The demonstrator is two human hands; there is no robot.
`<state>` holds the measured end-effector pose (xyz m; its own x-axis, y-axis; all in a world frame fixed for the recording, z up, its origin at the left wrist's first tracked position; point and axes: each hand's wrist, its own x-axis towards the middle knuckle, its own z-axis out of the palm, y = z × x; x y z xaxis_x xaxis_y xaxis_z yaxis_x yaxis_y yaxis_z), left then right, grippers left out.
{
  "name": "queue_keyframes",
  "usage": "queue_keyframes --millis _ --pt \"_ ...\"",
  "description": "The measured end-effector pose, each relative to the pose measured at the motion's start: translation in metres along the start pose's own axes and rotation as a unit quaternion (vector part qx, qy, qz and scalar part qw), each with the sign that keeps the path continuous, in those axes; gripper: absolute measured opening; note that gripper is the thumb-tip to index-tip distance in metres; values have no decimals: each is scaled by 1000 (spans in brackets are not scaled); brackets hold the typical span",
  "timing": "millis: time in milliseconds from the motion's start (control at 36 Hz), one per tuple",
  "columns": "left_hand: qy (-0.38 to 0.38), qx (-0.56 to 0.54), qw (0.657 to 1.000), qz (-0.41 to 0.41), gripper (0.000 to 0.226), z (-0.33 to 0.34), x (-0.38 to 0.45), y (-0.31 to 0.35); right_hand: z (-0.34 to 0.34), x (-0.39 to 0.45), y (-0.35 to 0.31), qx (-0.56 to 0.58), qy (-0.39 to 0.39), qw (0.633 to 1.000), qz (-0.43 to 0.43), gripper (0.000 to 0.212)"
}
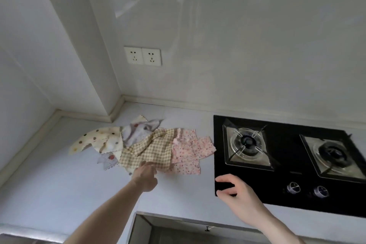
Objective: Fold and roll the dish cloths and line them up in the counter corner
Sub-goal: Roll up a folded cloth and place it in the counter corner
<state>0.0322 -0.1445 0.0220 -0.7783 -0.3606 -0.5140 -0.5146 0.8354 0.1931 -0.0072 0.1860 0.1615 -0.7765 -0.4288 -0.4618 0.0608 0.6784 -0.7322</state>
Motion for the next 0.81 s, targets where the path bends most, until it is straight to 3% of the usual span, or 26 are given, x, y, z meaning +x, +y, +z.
queue_keyframes --millis 139,250,361,444,556,611,694,806 --pt "-54 49 997 15 67 2 -2 -12 11 -10 -1 -4 -3 1000 -5 26" --pt "-23 26 999 -2 67 -4 -7 -8 15 -14 -1 -2 9 1000 -11 25" --pt "143 -62 988 -6 47 -22 -14 -7 15 -17 -6 1 20 1000 -14 26" --pt "290 -145 946 18 23 -60 -30 1 16 -18 -16 -7 16 999 -30 26" --pt "377 -215 899 52 12 -119 -53 13 17 -14 -37 2 17 998 -65 24" --pt "365 -182 911 60 19 -136 -62 15 19 -11 -46 6 14 996 -88 22" --pt "286 -121 950 40 26 -141 -73 13 24 -9 -57 13 10 994 -106 23" --pt "206 -108 972 30 18 -120 -77 2 30 -7 -58 6 -2 993 -120 23"
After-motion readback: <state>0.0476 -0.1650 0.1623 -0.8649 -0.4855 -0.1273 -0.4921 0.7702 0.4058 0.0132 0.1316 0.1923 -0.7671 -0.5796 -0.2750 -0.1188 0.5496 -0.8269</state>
